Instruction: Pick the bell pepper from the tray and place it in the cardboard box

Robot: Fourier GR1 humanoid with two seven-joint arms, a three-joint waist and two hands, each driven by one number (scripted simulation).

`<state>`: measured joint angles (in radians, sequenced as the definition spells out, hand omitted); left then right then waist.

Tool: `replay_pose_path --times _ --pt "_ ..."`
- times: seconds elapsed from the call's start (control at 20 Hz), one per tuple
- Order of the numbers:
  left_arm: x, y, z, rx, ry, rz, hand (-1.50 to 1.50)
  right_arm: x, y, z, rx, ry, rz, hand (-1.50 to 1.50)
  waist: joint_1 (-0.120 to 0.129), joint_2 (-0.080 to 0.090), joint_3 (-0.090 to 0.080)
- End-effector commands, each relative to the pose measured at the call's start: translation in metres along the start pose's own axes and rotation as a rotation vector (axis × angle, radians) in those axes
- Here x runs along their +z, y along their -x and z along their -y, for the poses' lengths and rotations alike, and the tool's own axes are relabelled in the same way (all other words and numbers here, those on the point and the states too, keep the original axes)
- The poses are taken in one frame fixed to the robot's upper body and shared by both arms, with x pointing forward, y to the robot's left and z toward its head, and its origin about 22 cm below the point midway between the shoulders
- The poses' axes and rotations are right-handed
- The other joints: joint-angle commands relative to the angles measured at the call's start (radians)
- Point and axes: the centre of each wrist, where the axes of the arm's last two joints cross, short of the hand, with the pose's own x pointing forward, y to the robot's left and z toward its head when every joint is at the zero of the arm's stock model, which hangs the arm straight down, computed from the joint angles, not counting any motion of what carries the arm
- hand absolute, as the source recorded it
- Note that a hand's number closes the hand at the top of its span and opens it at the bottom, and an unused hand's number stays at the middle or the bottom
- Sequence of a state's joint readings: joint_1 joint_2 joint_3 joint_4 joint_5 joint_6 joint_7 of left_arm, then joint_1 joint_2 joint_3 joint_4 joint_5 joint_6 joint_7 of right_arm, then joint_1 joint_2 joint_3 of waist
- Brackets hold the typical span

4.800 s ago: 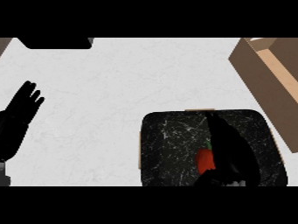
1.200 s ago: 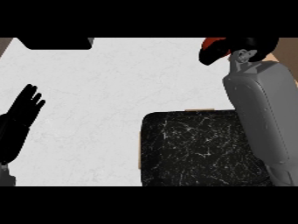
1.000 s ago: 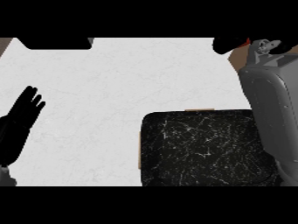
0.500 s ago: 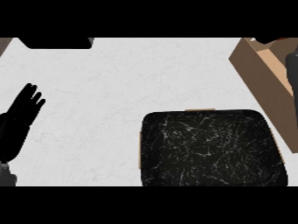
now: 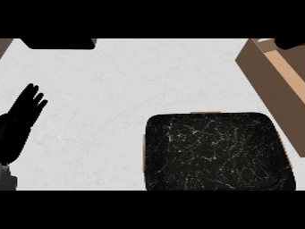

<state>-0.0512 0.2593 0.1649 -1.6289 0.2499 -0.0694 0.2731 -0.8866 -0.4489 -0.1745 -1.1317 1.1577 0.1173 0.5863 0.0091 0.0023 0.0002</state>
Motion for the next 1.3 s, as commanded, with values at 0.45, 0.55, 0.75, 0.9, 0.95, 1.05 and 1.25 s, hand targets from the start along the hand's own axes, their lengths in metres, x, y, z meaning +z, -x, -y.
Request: replay_pose_path --times 0.45,0.55,0.75,0.9,0.95,1.05,1.25 --pt "0.010 0.005 -0.007 0.008 -0.011 0.003 0.00 -0.004 0.091 -0.095 -0.040 -0.248 -0.189 1.50 -0.003 0.000 0.000" --pt "0.008 -0.001 0.008 -0.002 0.001 0.023 0.00 -0.009 0.079 -0.102 -0.081 -0.292 -0.211 -1.50 0.006 0.002 0.000" --pt "0.008 0.000 -0.016 -0.006 -0.007 0.003 0.00 -0.016 0.093 -0.095 -0.157 -0.309 -0.106 -1.50 0.001 0.000 0.000" --pt "-0.007 -0.019 0.015 0.014 -0.010 -0.006 0.00 -0.010 0.109 -0.104 -0.232 -0.228 -0.062 -1.50 -0.006 0.000 0.001" --pt "0.011 0.001 -0.007 0.024 -0.014 0.012 0.00 -0.006 0.093 -0.103 -0.301 -0.174 -0.074 -1.50 -0.003 -0.003 0.000" --pt "0.010 0.000 0.007 0.012 -0.013 0.006 0.00 -0.012 0.090 -0.087 -0.462 -0.043 -0.117 -1.50 -0.005 -0.003 0.002" --pt "-0.004 -0.011 -0.009 0.018 -0.028 0.009 0.00 -0.015 0.118 -0.078 -0.640 0.088 -0.195 -1.50 -0.020 0.000 0.001"
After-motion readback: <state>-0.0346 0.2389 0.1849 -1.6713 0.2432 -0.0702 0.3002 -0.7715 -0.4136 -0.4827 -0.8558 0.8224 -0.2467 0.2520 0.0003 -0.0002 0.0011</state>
